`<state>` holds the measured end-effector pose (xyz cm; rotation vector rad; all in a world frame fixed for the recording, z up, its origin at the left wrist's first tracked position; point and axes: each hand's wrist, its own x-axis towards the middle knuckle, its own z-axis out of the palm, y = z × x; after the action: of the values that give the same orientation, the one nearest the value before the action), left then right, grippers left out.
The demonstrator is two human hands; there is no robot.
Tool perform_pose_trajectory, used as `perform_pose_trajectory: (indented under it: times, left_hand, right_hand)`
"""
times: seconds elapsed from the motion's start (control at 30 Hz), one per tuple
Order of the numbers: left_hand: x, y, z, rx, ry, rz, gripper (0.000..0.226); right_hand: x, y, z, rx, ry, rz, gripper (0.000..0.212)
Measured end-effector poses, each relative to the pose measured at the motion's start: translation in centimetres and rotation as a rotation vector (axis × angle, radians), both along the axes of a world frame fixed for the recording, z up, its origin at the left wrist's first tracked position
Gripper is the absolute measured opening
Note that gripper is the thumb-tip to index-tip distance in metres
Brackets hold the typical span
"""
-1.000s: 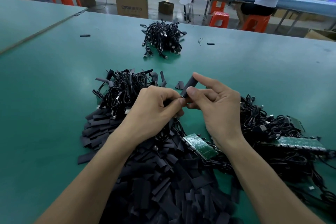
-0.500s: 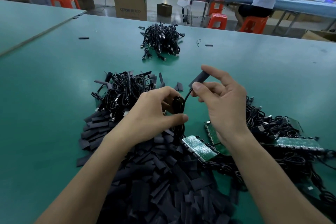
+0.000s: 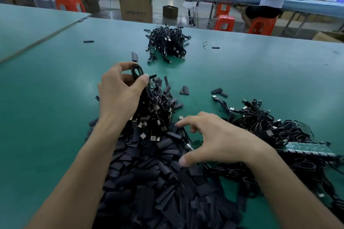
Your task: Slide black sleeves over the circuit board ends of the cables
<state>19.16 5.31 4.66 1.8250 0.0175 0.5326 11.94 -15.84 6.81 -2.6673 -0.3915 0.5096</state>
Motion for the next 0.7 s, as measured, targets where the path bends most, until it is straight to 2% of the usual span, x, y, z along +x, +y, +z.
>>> perform_pose_trajectory:
  times: [0.07, 0.17, 0.3, 0.37, 0.47, 0.53, 0.6, 0.7]
  left_hand:
    - [1.0, 0.4, 0.2, 0.068, 0.008, 0.061, 0.032]
    - [2.6, 0.8, 0.7, 0.143, 0.013, 0.124, 0.036]
    - [4.3, 0.8, 0.4, 0.35, 0.088, 0.12, 0.037]
    - [5.0, 0.6, -0.3, 0.465, 0.176, 0.081, 0.038]
    - [5.1, 0.5, -0.9, 0.603, 0.317, 0.094, 0.04]
    - [4.8, 0.2, -0.8, 0.693, 0.335, 0.137, 0.042]
    - [3.9, -0.4, -0.3, 0.77, 0.246, 0.195, 0.045]
    - [1.8, -1.5, 0.8, 0.716, -0.108, 0.231, 0.035]
  right_hand:
    - [-0.2, 0.4, 0.1, -0.083, -0.006, -0.022, 0.076]
    - [-0.1, 0.2, 0.5, -0.103, -0.035, -0.118, 0.056]
    - [0.7, -0.8, 0.7, -0.09, -0.128, -0.229, 0.039]
    - [1.2, -1.4, 0.3, -0.015, -0.193, -0.237, 0.033]
    - [1.8, -1.9, -0.4, 0.235, -0.259, -0.257, 0.023]
    - [2.1, -2.3, -1.1, 0.376, -0.261, -0.273, 0.02]
    - [2.3, -2.7, -1.9, 0.506, -0.227, -0.291, 0.021]
    - [2.5, -3.1, -2.9, 0.673, -0.205, -0.333, 0.022]
